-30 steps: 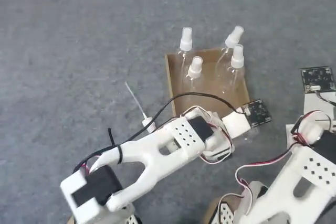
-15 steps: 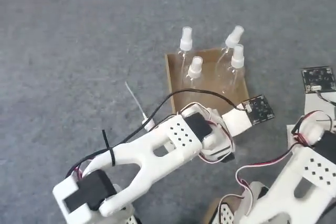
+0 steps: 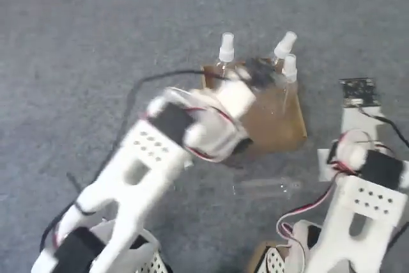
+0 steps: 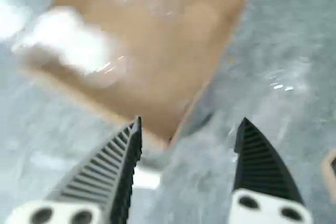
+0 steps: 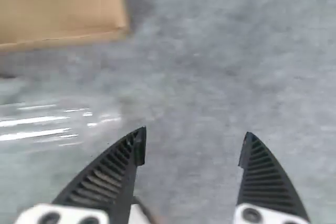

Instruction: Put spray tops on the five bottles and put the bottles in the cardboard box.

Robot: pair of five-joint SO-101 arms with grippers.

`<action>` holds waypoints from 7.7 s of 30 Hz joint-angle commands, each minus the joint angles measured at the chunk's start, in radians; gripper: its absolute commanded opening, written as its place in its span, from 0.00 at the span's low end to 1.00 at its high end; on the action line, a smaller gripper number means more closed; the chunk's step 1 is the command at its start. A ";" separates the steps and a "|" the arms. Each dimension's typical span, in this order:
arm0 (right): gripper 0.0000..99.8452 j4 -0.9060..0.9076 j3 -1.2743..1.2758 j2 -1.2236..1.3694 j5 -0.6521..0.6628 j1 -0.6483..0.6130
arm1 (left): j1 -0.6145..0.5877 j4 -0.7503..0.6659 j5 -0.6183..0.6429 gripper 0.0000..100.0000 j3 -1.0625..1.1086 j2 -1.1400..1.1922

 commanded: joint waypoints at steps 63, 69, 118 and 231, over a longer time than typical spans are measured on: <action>0.23 -0.374 0.311 0.363 -0.582 -0.932 | -0.671 0.006 -0.104 0.26 0.039 -0.077; 0.23 -0.349 0.311 0.363 -0.413 -0.615 | -0.667 0.000 -0.103 0.26 0.039 -0.077; 0.24 -0.506 0.160 0.375 -0.674 0.384 | -0.614 -0.123 -0.101 0.26 0.240 -0.075; 0.02 -0.796 0.256 0.561 0.542 0.605 | -0.350 -0.526 -0.760 0.12 0.628 0.213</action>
